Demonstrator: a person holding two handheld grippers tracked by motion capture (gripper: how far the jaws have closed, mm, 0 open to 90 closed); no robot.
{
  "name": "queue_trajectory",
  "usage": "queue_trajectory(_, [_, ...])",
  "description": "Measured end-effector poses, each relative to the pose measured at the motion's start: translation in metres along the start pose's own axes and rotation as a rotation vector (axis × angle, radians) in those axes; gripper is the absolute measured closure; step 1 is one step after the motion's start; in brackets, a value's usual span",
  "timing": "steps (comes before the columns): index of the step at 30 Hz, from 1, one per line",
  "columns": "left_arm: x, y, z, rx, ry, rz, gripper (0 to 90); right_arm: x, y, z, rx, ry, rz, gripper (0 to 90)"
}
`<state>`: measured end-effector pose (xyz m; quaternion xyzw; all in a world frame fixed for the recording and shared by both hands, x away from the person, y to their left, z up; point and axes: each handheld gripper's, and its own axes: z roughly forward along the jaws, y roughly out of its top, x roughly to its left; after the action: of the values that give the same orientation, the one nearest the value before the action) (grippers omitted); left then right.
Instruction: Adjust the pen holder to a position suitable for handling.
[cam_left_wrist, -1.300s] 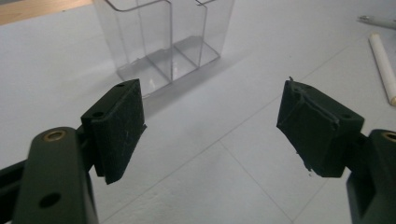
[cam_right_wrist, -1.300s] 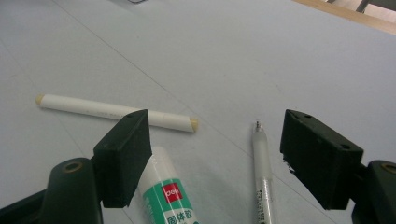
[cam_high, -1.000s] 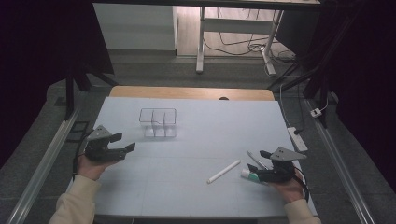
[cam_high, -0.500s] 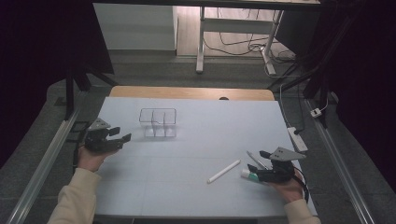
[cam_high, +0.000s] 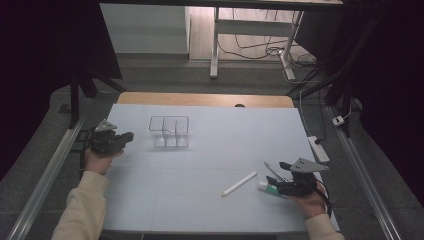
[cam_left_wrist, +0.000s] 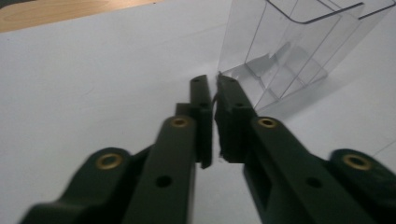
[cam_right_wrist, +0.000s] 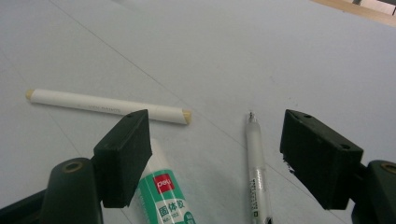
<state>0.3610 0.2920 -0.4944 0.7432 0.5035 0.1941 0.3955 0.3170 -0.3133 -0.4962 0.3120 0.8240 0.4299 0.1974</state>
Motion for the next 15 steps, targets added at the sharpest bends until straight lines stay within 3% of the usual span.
queue_trajectory(9, [0.006, 0.008, 0.02, 0.026, 0.002, -0.005, 89.3, 0.0, 0.0, 0.0, -0.001, 0.0, 0.004, 24.4])
queue_trajectory(15, [0.003, 0.01, 0.033, 0.05, -0.008, 0.016, 89.3, 0.001, 0.0, 0.001, 0.013, -0.002, -0.003, 24.4])
